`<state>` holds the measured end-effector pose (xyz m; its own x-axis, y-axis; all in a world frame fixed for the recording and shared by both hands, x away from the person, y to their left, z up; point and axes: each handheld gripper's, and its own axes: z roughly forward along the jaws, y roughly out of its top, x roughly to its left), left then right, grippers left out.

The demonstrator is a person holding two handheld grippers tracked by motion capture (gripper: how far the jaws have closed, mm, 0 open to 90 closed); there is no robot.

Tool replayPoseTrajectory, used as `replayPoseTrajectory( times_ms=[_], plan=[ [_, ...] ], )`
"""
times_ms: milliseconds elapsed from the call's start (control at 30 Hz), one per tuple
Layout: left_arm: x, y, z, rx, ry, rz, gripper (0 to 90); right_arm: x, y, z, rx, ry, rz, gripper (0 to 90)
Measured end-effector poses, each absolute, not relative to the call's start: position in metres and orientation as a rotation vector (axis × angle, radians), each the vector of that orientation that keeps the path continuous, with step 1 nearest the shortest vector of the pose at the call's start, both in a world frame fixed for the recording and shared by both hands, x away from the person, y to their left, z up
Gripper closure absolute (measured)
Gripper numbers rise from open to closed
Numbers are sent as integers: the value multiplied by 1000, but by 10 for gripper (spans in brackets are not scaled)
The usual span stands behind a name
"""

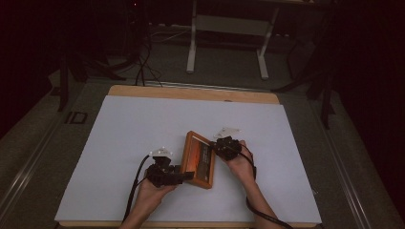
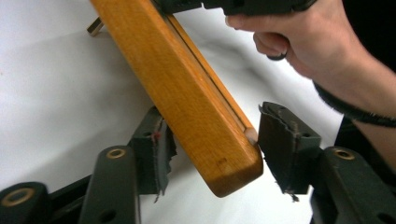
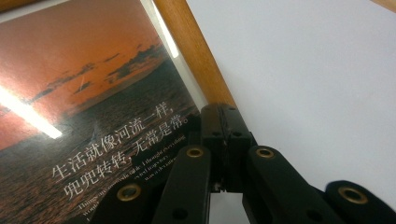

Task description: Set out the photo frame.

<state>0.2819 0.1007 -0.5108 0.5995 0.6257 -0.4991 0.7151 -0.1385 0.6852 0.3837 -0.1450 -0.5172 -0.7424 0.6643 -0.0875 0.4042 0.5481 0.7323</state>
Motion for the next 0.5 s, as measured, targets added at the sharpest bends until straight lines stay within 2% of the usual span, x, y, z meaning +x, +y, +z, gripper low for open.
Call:
replayPoseTrajectory(
  times_ms=[500],
  plan=[
    [284,91,-503,1847,1119,-83,540,382,-153,-515,863,2429,981,862]
  ],
)
